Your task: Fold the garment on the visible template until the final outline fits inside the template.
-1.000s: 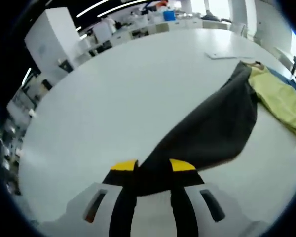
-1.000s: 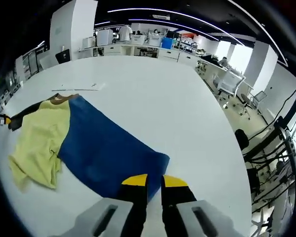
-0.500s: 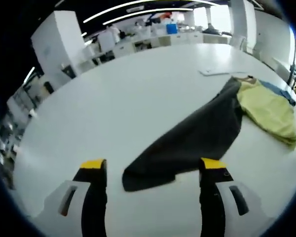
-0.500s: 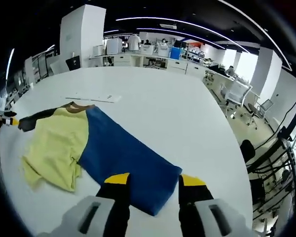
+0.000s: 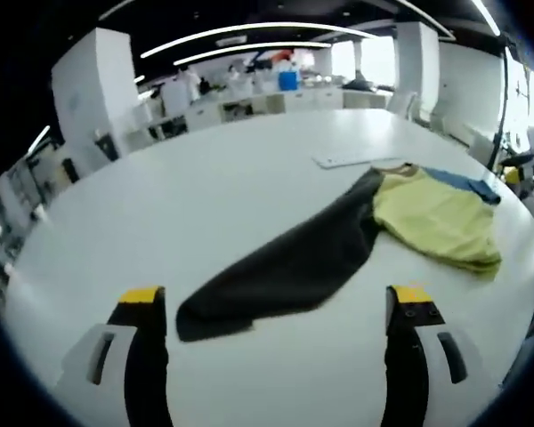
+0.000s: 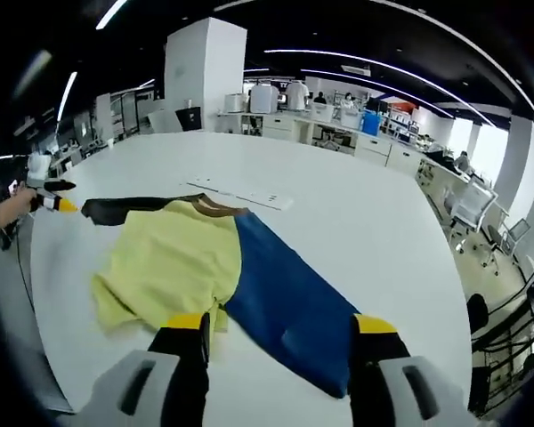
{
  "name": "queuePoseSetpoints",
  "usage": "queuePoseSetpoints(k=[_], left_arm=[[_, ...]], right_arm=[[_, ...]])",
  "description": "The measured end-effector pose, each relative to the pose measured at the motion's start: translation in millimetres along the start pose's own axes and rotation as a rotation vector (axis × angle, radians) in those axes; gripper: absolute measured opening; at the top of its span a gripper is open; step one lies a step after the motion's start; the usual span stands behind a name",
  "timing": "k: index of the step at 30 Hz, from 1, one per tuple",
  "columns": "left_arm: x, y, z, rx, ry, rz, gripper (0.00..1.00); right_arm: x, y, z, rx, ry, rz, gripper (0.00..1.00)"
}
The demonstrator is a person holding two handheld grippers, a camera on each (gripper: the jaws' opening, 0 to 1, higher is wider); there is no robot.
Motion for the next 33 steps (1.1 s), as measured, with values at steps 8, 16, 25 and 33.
queuePoseSetpoints(k=[8, 16, 25, 33], left_arm=[[-18.9, 11.0, 18.1, -0.002, -0.036, 0.06, 0.99], [-37.4, 10.3, 40.7, -0.014, -0.083, 0.074, 0.99], [-50.9, -4.2, 60.6, 0.007, -0.123, 0.062, 0.98], [-59.1, -13.4, 73.2, 0.028, -0.158, 0.057, 0.97]], right_arm=[[-0.5, 13.5, -44.4, -0.038, 0.141, 0.017, 0.67], [4.1, 17.3, -84.2, -0.079, 0.263, 0.004, 0.68], [10.0, 23.1, -126.6, -0.167, 0.372, -0.003, 0.65], [19.2, 13.4, -165.4, -0.266, 0.444, -0.047, 0.57]])
Point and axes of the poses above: the point that each gripper's makers call its tool centre point, and the gripper's own axes: x roughly forward along the fingers, z roughly to its right, y roughly out of its top, the point moved 6 cm from there along -x, roughly backward along the fingers, and after that the axes turned 3 degrees about x, right-handed, at the moved point
